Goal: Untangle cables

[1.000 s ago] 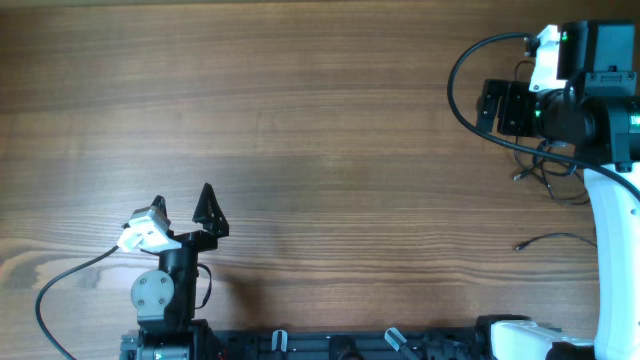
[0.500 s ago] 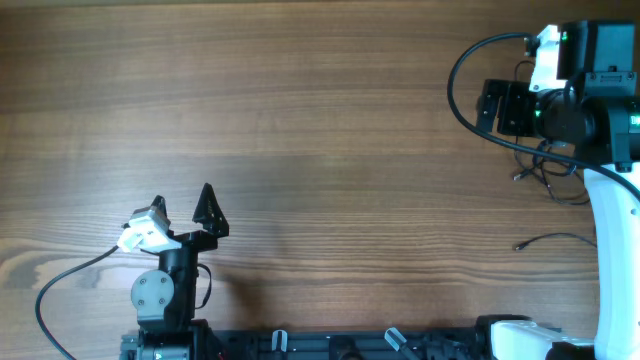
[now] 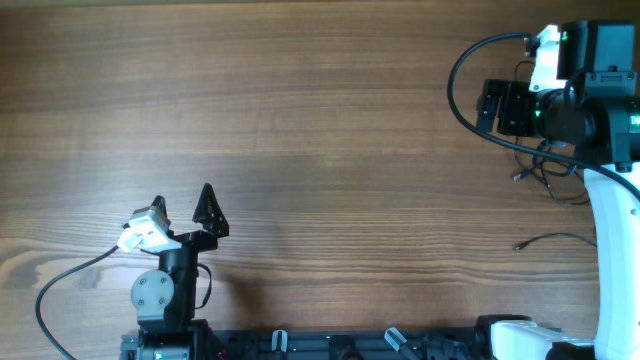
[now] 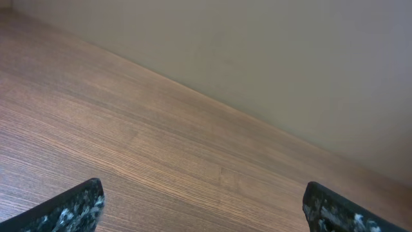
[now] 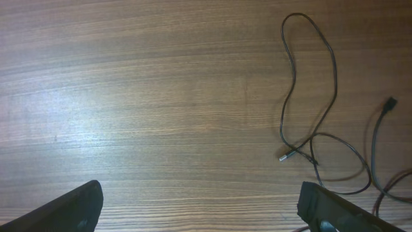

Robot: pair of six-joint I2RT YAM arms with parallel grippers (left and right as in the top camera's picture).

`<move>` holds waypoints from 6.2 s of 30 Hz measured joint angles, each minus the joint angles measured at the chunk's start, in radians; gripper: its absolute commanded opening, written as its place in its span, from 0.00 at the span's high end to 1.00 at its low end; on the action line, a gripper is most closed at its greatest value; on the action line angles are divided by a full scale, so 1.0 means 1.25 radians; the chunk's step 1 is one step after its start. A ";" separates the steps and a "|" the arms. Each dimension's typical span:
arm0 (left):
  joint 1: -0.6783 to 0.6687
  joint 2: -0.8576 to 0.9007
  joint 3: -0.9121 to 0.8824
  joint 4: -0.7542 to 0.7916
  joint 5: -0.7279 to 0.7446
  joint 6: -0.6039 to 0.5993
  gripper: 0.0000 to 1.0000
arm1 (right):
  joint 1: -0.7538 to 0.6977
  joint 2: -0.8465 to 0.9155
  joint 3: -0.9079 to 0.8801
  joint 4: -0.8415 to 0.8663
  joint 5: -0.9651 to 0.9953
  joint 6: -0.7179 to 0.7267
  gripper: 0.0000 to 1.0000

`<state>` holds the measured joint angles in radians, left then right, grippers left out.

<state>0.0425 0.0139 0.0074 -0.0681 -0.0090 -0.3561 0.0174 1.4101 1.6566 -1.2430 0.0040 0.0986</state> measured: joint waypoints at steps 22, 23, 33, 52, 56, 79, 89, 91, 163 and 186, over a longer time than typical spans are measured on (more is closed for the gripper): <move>0.000 0.000 0.000 0.000 0.000 0.000 0.00 | 0.000 -0.091 -0.385 0.535 -0.257 -0.011 0.00; 0.000 0.000 0.000 0.000 0.000 0.000 0.00 | 0.000 -0.114 -0.451 0.584 -0.272 -0.007 0.00; 0.000 0.000 0.000 0.000 0.000 0.000 0.00 | 0.000 -0.313 -0.986 1.066 -0.305 0.136 0.00; 0.000 -0.001 0.000 0.000 0.000 0.000 0.00 | 0.000 -0.857 -1.320 0.996 -0.162 0.171 0.00; 0.000 -0.001 0.000 0.000 0.000 0.000 0.00 | 0.000 -0.971 -1.320 0.994 -0.112 0.115 0.00; 0.000 -0.001 0.000 0.000 0.000 0.000 0.00 | 0.000 -1.111 -1.320 0.994 -0.052 -0.120 0.00; 0.000 -0.001 0.000 0.000 0.000 0.000 0.00 | 0.000 -1.111 -1.320 0.994 -0.052 -0.120 0.00; 0.000 -0.001 0.000 0.000 0.000 0.000 0.00 | 0.000 -1.111 -1.320 0.994 -0.052 -0.120 0.00; 0.000 0.000 0.000 0.000 0.000 0.000 0.00 | 0.000 -1.111 -1.320 0.994 -0.052 -0.120 0.00; 0.000 0.000 0.000 0.000 0.000 0.000 0.00 | 0.000 -1.111 -1.320 0.994 -0.052 -0.120 0.00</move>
<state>0.0425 0.0139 0.0078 -0.0681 -0.0090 -0.3561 0.0174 0.0219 0.0067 -0.0010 -0.0612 -0.0513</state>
